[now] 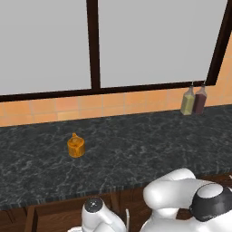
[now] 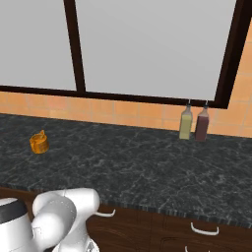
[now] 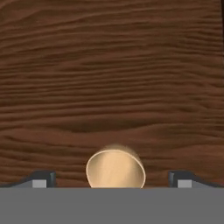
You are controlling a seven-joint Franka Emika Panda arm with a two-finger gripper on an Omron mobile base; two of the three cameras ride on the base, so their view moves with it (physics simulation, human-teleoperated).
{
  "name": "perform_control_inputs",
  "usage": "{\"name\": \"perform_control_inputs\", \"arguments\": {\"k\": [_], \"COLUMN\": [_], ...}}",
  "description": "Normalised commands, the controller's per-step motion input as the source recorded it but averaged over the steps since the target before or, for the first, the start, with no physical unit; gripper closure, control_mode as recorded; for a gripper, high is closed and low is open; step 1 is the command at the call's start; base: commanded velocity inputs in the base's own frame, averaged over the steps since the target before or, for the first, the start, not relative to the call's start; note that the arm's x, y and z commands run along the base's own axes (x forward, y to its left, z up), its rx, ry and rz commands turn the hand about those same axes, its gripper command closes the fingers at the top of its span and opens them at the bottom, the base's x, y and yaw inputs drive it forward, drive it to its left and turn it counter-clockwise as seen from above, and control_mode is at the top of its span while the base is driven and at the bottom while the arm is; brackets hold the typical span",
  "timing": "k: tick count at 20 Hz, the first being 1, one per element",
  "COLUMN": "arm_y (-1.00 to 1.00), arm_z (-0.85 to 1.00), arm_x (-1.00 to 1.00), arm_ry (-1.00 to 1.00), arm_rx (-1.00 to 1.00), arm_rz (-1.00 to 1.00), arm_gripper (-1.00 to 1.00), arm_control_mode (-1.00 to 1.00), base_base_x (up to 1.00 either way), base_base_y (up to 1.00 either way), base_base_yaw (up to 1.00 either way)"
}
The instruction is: Pick the wooden spoon from the drawer and place it on the counter.
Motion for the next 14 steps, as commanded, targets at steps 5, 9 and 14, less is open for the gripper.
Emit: {"name": "perform_control_inputs", "arguments": {"k": [5, 9, 14], "arm_y": [0.01, 0.00, 0.00], "arm_z": [-0.35, -0.41, -0.31], "arm_x": [0.00, 0.00, 0.00], "arm_ry": [0.02, 0.00, 0.00], "arm_rx": [0.00, 0.00, 0.00], "arm_rz": [0.00, 0.00, 0.00], "arm_gripper": [-1.00, -1.00, -1.00], "arm_control_mode": [-1.00, -1.00, -1.00], "base_base_x": [0.00, 0.00, 0.00], "base_base_y": [0.00, 0.00, 0.00], "base_base_yaw": [0.00, 0.00, 0.00]}}
